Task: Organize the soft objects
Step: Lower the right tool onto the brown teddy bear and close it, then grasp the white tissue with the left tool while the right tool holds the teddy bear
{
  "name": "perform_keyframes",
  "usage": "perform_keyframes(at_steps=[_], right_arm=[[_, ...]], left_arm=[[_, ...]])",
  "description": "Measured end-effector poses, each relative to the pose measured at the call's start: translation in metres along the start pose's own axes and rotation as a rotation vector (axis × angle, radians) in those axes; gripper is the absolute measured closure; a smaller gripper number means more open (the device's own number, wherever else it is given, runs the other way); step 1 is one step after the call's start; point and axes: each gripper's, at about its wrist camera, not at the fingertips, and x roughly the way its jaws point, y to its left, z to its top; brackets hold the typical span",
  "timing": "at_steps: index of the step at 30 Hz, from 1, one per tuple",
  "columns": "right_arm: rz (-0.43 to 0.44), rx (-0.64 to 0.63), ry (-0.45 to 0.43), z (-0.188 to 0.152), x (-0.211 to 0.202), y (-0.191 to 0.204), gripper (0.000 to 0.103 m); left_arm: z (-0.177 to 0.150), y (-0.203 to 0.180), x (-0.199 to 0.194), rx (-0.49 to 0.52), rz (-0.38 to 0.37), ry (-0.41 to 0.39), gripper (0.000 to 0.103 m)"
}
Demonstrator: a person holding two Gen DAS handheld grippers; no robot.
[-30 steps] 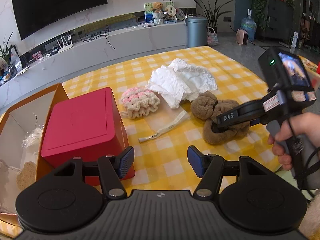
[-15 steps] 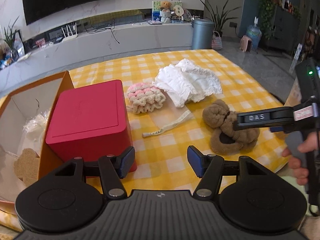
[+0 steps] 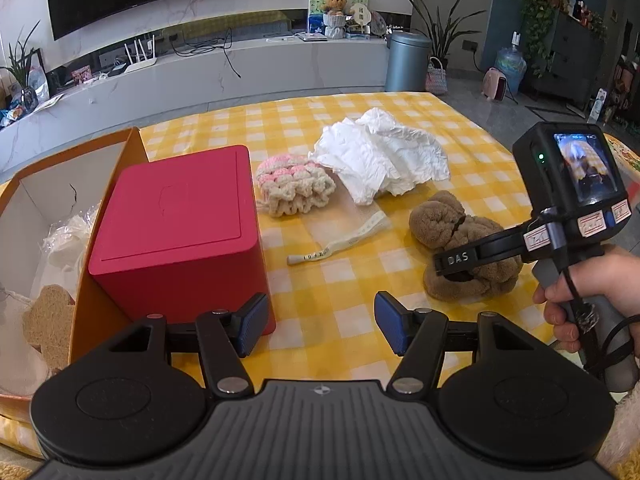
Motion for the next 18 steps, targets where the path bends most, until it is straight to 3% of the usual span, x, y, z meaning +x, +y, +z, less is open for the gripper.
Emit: perform_keyframes(at_steps=[5,12,18], right_arm=[[0.036,0.061,-0.017,-0.005,-0.009,-0.011,0.042],[-0.002,0.136,-0.065,-0.011,-0.025,-0.027,0.042],[-0.012,0.199,-0.045,-0.018,-0.013,-0.042,0.042]], left_arm=[[0.006,-0.004,-0.007,0.005,0.011,-0.032,0.032],[0.023,-0.025,-0.006,0.048,0.011,-0.106,0.031],[0.049,-0.031,0.026,-0.054,-0.057,-0.037,0.031]])
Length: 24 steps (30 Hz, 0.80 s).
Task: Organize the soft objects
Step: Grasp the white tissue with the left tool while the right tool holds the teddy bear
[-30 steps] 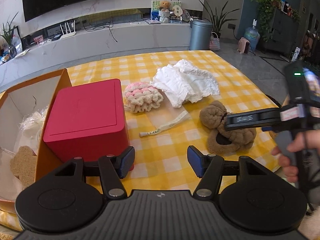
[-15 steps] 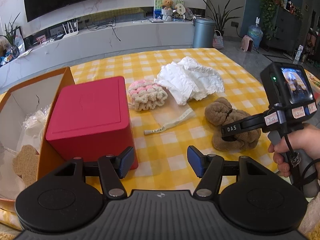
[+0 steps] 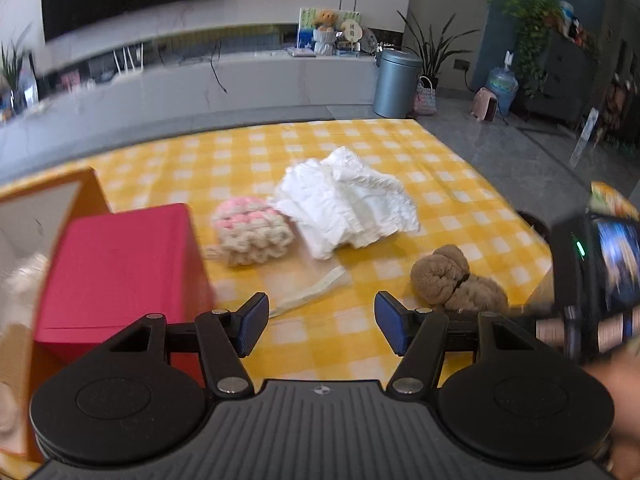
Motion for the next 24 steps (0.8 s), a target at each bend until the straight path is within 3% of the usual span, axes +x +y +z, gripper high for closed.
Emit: perform_keyframes(at_steps=[5,12,16,19,21,24], right_arm=[[0.050,0.084,-0.025,0.001,-0.003,-0.014,0.042],[0.034,0.062,-0.005,-0.002,-0.001,-0.012,0.041],[0.030,0.056,-0.002,-0.001,0.000,-0.012,0.040],[0.017,0.026,-0.002,-0.001,0.001,-0.008,0.039],[0.019,0.023,-0.002,-0.001,0.001,-0.008,0.039],[0.035,0.039,-0.002,-0.001,0.001,-0.012,0.039]], left_arm=[[0.024,-0.006,0.027,-0.079,0.045,-0.018,0.031],[0.046,-0.011,0.064,-0.190,0.015,-0.019,0.030],[0.067,-0.022,0.079,-0.266,0.044,-0.014,0.029],[0.084,-0.039,0.092,-0.231,0.023,-0.011,0.024],[0.090,-0.047,0.108,-0.209,0.035,0.043,0.024],[0.089,-0.055,0.131,-0.175,-0.011,0.114,0.030]])
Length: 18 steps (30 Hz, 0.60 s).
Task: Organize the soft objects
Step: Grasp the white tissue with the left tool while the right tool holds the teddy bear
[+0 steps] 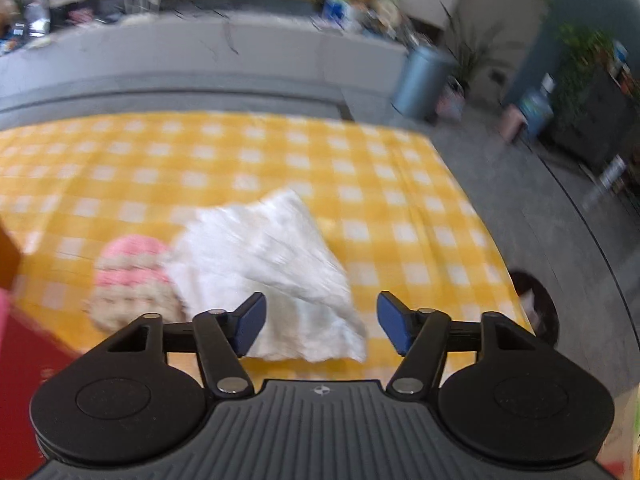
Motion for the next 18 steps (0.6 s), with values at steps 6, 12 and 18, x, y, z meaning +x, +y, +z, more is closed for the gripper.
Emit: perform_keyframes(at_steps=[6,12,18], right_arm=[[0.013,0.002,-0.002,-0.001,0.000,-0.002,0.038],[0.012,-0.008,-0.001,-0.003,0.000,-0.001,0.038],[0.015,-0.014,0.000,-0.003,0.002,-0.001,0.038]], left_arm=[[-0.002,0.003,0.025,-0.070,-0.011,0.064,0.069],[-0.003,0.013,0.032,-0.081,0.026,0.069,0.093],[-0.028,0.024,-0.013,0.013,0.005,-0.004,0.096]])
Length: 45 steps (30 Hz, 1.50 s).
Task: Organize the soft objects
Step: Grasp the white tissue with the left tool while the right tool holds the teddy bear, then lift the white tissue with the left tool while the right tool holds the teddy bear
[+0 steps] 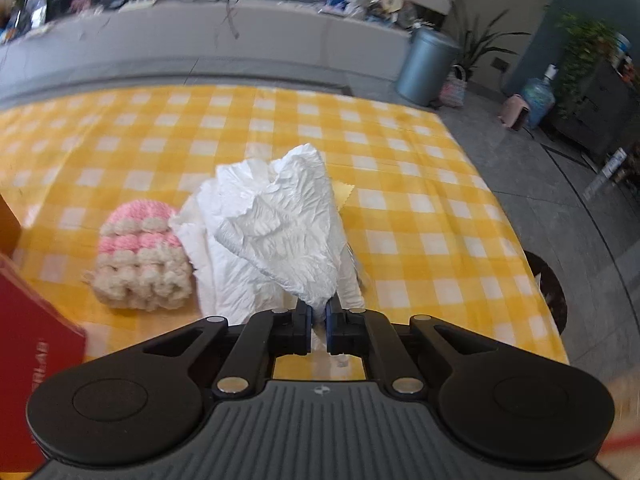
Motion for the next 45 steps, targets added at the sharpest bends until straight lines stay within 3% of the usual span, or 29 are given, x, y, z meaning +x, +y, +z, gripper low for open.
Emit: perform_keyframes(at_steps=[8,14,24,32,38,42,45], right_arm=[[0.000,-0.009,0.003,-0.001,-0.001,0.001,0.038],[-0.009,-0.020,0.008,-0.002,0.000,0.004,0.038],[-0.022,-0.040,0.019,-0.003,0.000,0.009,0.038],[-0.040,-0.067,0.023,-0.005,0.000,0.015,0.038],[-0.032,-0.067,0.022,-0.006,0.001,0.013,0.037],[-0.033,-0.078,0.024,-0.005,0.002,0.014,0.036],[-0.027,-0.074,0.026,-0.005,0.003,0.013,0.036]], left_arm=[[-0.040,0.006,-0.097,0.264,-0.047,-0.068,0.096],[-0.051,0.023,-0.152,0.349,-0.100,-0.041,0.096],[-0.054,0.054,-0.214,0.469,-0.084,0.010,0.096],[-0.064,0.037,-0.170,0.543,-0.090,0.069,0.096],[-0.078,0.001,-0.115,0.805,-0.037,0.103,0.094],[-0.086,-0.014,-0.077,0.930,-0.029,0.175,0.094],[-0.109,-0.020,-0.057,1.080,-0.021,0.248,0.093]])
